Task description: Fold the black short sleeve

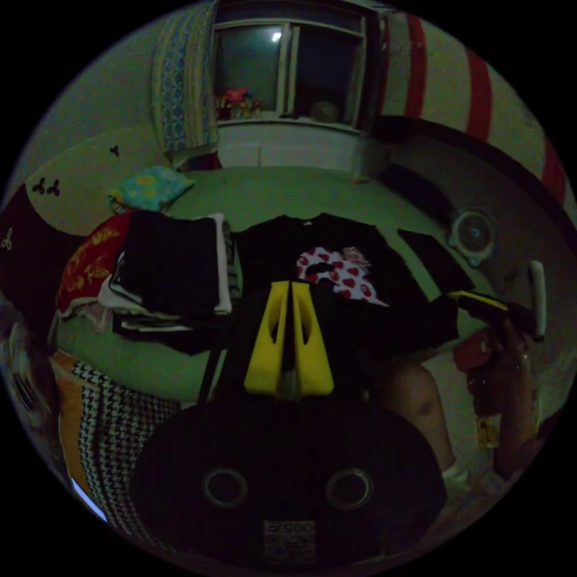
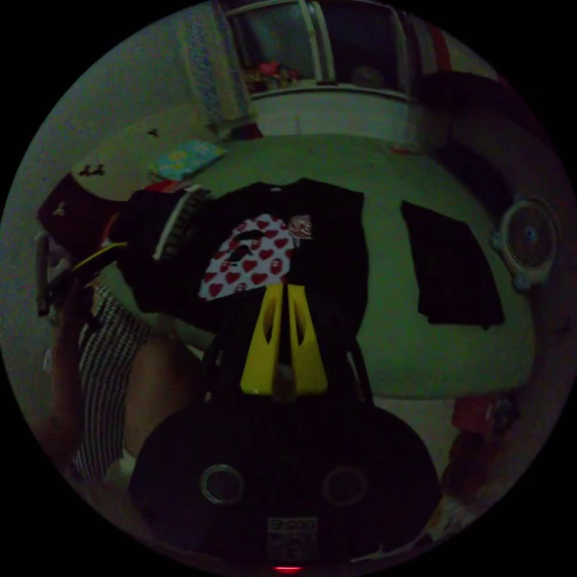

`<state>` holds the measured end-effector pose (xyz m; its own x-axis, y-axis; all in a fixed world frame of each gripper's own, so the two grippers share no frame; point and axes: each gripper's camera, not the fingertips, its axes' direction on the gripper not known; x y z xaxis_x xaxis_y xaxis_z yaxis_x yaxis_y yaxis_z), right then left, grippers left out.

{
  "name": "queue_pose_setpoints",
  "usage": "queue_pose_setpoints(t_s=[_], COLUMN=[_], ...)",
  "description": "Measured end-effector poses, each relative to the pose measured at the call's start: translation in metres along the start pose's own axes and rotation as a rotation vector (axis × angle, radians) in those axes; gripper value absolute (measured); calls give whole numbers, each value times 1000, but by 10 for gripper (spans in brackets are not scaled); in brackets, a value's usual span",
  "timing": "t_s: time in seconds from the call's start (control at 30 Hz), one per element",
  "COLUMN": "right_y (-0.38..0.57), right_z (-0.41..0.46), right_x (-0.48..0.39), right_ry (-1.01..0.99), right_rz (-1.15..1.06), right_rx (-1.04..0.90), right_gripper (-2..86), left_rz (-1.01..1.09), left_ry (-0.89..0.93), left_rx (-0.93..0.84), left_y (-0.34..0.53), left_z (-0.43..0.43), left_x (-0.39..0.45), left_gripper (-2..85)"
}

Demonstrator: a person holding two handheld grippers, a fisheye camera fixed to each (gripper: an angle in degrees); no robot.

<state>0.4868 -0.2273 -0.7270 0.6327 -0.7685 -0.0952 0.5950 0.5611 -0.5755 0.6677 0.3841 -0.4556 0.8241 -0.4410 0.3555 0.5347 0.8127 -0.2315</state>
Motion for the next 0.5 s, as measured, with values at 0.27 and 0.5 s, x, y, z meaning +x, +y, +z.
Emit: queue_pose_setpoints(t_s=[0.27,0.5], right_y=[27,24], right_z=[33,59], right_x=[-9,-52], right_ry=[36,44], right_rz=[13,-99], right_rx=[-43,-28], right_gripper=[87,109], left_rz=[-61,-51], left_ry=[-49,64], left_rx=[-112,-99], left_y=[6,6], left_z=[62,105], left_x=[-23,-35], left_gripper=[26,115])
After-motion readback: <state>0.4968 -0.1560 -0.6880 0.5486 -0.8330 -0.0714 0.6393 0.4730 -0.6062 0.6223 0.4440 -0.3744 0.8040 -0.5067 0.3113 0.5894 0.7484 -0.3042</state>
